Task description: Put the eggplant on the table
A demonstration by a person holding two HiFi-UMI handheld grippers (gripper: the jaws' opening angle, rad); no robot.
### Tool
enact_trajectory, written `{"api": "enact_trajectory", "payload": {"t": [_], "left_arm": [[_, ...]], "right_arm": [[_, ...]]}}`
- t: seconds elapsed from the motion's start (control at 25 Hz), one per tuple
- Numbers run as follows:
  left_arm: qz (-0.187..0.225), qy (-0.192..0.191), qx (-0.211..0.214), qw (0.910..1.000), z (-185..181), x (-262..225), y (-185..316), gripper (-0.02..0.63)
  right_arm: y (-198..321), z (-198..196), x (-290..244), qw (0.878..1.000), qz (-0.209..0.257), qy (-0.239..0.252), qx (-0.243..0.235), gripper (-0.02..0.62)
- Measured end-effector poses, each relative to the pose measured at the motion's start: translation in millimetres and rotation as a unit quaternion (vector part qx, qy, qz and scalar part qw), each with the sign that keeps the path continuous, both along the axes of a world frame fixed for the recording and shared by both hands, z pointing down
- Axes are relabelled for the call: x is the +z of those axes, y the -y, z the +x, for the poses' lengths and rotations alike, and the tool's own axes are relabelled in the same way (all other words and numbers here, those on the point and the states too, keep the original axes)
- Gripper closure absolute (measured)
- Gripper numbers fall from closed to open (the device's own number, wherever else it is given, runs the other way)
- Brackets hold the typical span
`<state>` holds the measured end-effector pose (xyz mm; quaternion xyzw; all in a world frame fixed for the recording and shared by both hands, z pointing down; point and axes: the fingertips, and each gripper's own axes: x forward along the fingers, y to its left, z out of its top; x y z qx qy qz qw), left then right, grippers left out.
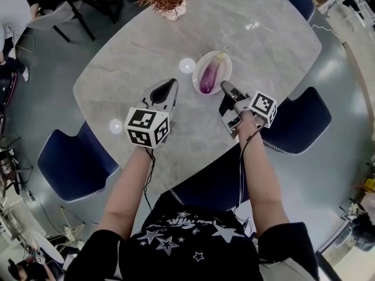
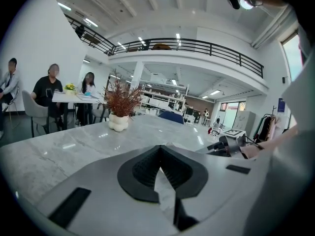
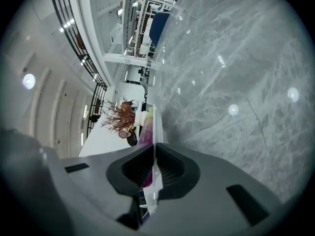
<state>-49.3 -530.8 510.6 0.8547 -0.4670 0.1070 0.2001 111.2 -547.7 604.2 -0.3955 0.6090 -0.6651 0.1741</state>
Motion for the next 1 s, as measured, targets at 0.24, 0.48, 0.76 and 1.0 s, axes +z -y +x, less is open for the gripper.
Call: {"api": "enact_trajectory", "payload": {"t": [0.24,0.48,0.76,1.0], "left_arm": [[-0.003,-0.006,-0.003,1.0,2,2,-3,0.598],[-0.006,-0.008,-0.005,0.9999,1,5,-4,0.598],[-0.008,-0.009,-0.004,0.9999,3,7,-7,0.598],[-0.001,-0.004,0.003,1.0,4,5,-8,0.598]], "right_arm": [[4,-1,12,1.0,-0.011,-0.008,-0.003,0.575],[7,-3,20,0.999,-0.012,-0.039,-0.009,0.575],[8,2,30,0.997,-0.027,-0.076,0.005,0.575],[8,3,33,0.996,-0.028,-0.084,0.013,0.575]]}}
